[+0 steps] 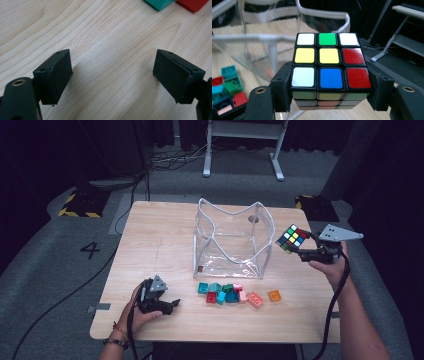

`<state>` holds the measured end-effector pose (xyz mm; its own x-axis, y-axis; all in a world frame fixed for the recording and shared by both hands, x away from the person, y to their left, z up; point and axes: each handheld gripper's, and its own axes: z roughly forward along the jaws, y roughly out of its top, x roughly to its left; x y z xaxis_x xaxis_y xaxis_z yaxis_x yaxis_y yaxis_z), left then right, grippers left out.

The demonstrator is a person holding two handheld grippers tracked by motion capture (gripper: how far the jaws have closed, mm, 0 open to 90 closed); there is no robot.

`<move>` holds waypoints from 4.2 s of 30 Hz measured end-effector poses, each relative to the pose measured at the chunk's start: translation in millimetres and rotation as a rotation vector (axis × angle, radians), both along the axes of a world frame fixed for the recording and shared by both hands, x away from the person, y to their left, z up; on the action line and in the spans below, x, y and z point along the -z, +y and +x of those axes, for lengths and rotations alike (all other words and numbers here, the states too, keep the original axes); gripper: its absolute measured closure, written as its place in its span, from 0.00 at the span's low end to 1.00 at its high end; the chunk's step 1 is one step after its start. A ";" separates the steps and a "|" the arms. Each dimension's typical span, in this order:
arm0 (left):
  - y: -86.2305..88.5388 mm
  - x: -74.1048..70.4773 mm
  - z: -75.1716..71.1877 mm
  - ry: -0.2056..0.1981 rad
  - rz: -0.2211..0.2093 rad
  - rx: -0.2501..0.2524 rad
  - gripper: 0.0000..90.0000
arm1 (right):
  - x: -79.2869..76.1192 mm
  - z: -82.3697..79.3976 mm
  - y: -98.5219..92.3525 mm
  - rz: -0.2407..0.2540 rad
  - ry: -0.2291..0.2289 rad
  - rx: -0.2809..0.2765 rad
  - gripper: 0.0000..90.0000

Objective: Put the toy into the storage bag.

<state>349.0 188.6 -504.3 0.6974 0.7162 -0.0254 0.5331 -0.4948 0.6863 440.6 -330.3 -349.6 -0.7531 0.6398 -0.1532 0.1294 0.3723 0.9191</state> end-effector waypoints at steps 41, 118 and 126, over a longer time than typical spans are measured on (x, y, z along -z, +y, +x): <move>0.3 -0.1 0.3 -0.001 0.004 0.003 0.18 | -49.5 57.9 95.9 -0.081 -0.012 -0.140 0.38; 0.0 0.1 0.2 -0.001 0.000 0.001 0.18 | -31.6 85.9 138.2 -0.716 0.318 -0.249 0.38; 0.1 0.1 0.2 -0.001 0.000 0.000 0.18 | -29.7 86.0 141.8 -0.733 0.322 -0.249 0.38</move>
<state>349.1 188.7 -504.4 0.6978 0.7159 -0.0245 0.5323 -0.4954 0.6865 526.6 -188.5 -319.9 -0.9374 0.2714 -0.2183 0.1793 0.9133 0.3656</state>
